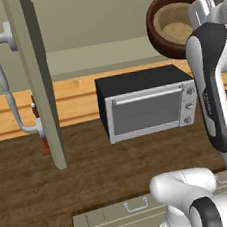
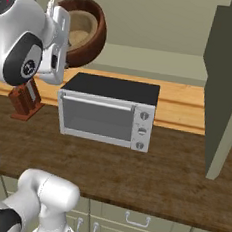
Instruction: Pick up the bowls on the counter and stack them on top of one another in the open cabinet. Place the smaller bowl on top of the larger bowl.
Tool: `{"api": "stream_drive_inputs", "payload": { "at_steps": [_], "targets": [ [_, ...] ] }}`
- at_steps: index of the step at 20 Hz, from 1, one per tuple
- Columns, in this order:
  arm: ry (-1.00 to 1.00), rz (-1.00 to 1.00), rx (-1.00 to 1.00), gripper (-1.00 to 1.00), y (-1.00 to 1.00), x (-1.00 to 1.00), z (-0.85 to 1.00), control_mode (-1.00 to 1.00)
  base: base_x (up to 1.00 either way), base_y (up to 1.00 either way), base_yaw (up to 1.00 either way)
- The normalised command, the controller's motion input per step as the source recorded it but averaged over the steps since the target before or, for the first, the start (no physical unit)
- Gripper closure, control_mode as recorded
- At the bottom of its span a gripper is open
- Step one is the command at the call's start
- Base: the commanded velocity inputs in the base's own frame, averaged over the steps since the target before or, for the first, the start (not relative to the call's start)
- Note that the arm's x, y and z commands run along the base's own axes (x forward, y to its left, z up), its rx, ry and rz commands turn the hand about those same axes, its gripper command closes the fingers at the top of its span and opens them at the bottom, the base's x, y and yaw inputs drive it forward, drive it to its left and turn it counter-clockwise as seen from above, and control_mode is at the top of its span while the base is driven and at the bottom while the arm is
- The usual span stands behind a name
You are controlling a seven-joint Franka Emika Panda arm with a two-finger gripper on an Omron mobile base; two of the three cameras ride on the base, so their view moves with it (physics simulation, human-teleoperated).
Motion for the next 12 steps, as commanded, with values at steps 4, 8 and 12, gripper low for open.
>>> {"api": "stream_drive_inputs", "payload": {
  "at_steps": [4,8,12],
  "targets": [
    [0.0,0.02,0.16,1.0,-0.02,0.79,-0.03,-1.0,0.0,0.0,0.0],
    [-0.02,0.01,0.12,1.0,-0.03,0.74,-0.12,-1.0,0.0,0.0,0.0],
    [0.03,0.0,0.01,1.0,0.0,0.6,-0.01,-1.0,0.0,0.0,0.0]
  ]
}}
